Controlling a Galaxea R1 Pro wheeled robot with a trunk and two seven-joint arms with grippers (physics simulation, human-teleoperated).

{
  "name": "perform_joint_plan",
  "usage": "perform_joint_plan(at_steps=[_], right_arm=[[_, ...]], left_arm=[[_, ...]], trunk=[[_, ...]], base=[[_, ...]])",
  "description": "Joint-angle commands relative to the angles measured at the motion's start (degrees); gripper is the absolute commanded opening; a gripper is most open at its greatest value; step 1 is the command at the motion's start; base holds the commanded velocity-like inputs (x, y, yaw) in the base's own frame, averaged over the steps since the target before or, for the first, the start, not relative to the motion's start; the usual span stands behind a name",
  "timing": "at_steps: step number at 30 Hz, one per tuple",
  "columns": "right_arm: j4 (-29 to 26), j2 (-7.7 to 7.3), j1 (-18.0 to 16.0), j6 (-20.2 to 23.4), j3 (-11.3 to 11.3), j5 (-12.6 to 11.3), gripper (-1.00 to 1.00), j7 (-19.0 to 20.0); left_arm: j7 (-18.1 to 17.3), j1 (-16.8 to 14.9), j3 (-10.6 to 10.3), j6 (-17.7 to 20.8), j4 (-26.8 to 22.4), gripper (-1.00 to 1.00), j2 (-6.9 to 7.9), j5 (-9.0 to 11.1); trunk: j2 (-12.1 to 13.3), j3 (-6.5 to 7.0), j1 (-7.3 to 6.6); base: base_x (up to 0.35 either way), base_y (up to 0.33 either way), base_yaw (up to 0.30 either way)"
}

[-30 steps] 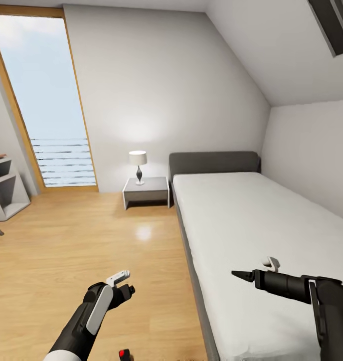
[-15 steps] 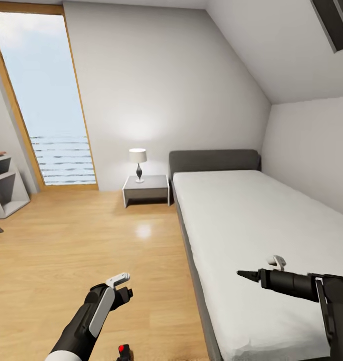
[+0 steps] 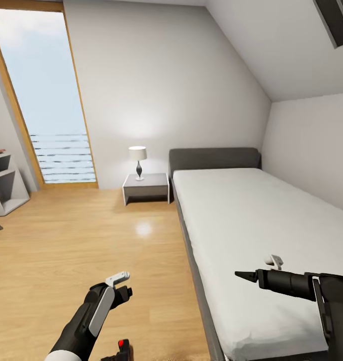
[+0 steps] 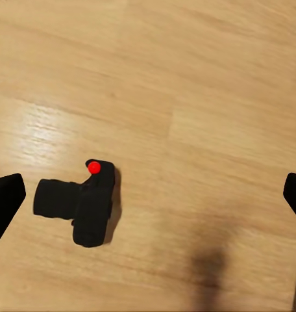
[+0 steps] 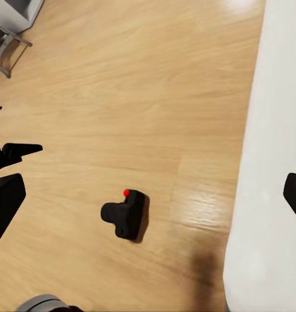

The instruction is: Attach the digital camera to the camera tripod in the bedroom.

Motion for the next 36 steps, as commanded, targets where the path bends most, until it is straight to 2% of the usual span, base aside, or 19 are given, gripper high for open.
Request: perform_joint_plan(at_steps=[1, 13, 16, 18, 19, 21, 27, 32, 34, 35, 36], right_arm=[[-0.05, -0.01, -0.06, 0.48, -0.07, 0.53, 1.0, 0.59], [-0.01, 0.02, -0.06, 0.48, -0.11, 0.37, 1.0, 0.61], [0.01, 0.02, -0.06, 0.48, -0.13, -0.32, 1.0, 0.61], [0.03, -0.02, -0.06, 0.48, -0.08, -1.9, 1.0, 0.59], [0.03, -0.28, -0.06, 0.48, 0.01, -4.35, 1.0, 0.56], [0.04, -0.49, -0.06, 0.48, 0.05, -5.76, 1.0, 0.54], [0.0, -0.73, -0.06, 0.48, 0.07, -6.65, 1.0, 0.52], [-0.04, -1.01, -0.06, 0.48, 0.29, -7.99, 1.0, 0.73], [-0.04, -1.33, -0.06, 0.48, 0.83, -9.59, 1.0, 0.78], [-0.04, -1.86, -0.06, 0.48, 2.17, -11.79, 1.0, 0.81], [-0.04, -2.2, -0.06, 0.48, 3.12, -12.99, 1.0, 0.83]], left_arm=[[0.46, -0.03, 0.11, 0.15, -0.11, 1.0, -0.04, 0.62], [0.38, -0.03, 0.28, 0.15, -0.25, 1.0, 0.02, 0.71], [0.38, -0.03, 0.3, 0.15, -0.24, 1.0, 0.03, 0.71], [0.37, -0.03, 0.31, 0.15, -0.24, 1.0, 0.04, 0.72], [0.37, -0.03, 0.32, 0.15, -0.23, 1.0, 0.04, 0.71], [0.37, -0.03, 0.37, 0.15, -0.2, 1.0, 0.05, 0.7], [0.37, -0.03, 0.4, 0.15, -0.11, 1.0, 0.05, 0.69], [0.37, -0.03, 0.4, 0.15, -0.07, 1.0, 0.04, 0.69], [0.37, -0.03, 0.4, 0.15, -0.06, 1.0, 0.04, 0.69], [0.37, -0.03, 0.4, 0.15, -0.06, 1.0, 0.04, 0.69], [0.37, -0.03, 0.4, 0.15, -0.06, 1.0, 0.04, 0.69]], trunk=[[-0.44, -0.25, 0.22], [-5.26, -2.4, 2.85], [-6.46, -2.94, 3.51], [-7.26, -3.3, 3.95], [-7.66, -3.48, 4.17], [-8.47, -3.84, 4.61], [-10.87, -4.91, 5.93], [-10.94, -6.02, 6.05], [-10.97, -6.47, 6.11], [-10.98, -6.69, 6.13], [-10.99, -6.91, 6.16]], base=[[0.0, 0.0, 0.0], [0.0, 0.0, 0.0], [0.0, 0.0, 0.0], [0.0, 0.0, 0.0], [0.0, 0.0, 0.0], [0.0, 0.0, 0.0], [0.0, 0.0, 0.0], [0.0, 0.0, 0.0], [0.0, 0.0, 0.0], [0.0, 0.0, 0.0], [0.0, 0.0, 0.0]])
